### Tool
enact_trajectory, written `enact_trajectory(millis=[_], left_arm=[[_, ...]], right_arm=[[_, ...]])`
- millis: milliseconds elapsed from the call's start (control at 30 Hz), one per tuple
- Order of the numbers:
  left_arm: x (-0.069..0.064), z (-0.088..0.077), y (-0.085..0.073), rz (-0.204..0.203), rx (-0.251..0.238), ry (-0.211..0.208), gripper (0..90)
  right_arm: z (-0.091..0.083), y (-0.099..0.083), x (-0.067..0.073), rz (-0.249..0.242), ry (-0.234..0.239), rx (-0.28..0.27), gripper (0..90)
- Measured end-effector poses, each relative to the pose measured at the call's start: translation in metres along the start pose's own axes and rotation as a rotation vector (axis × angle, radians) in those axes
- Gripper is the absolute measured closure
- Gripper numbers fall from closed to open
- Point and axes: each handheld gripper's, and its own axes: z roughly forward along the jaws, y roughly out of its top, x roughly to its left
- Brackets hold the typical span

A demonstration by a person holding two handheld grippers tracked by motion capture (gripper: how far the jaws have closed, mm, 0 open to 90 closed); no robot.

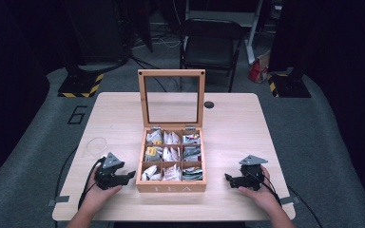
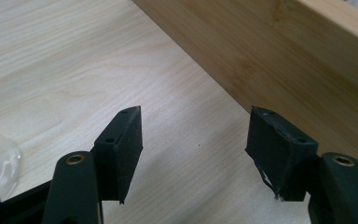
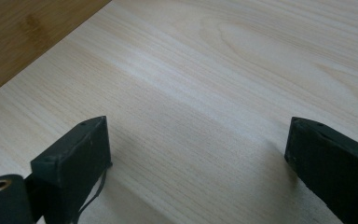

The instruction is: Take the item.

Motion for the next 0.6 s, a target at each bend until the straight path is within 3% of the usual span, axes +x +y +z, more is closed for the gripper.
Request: enact_trajectory(millis=[100, 167, 233, 600], left_arm=[[0.002, -0.004, 0.001, -0.012, -0.006, -0.002, 36.6], [0.001, -0.007, 0.001, -0.053, -0.017, -0.014, 37.5], [0.002, -0.008, 0.002, -0.069, -0.034, -0.016, 38.0], [0.004, -0.020, 0.005, -0.107, -0.052, -0.020, 42.5]], right_arm=[[0.000, 0.000, 0.000, 0.000, 0.000, 0.000, 6.1], [0.000, 0.000, 0.000, 0.000, 0.000, 0.000, 6.0], [0.000, 0.000, 0.000, -0.002, 0.000, 0.000, 6.1], [0.000, 0.000, 0.000, -0.004, 0.008, 0.000, 5.2]])
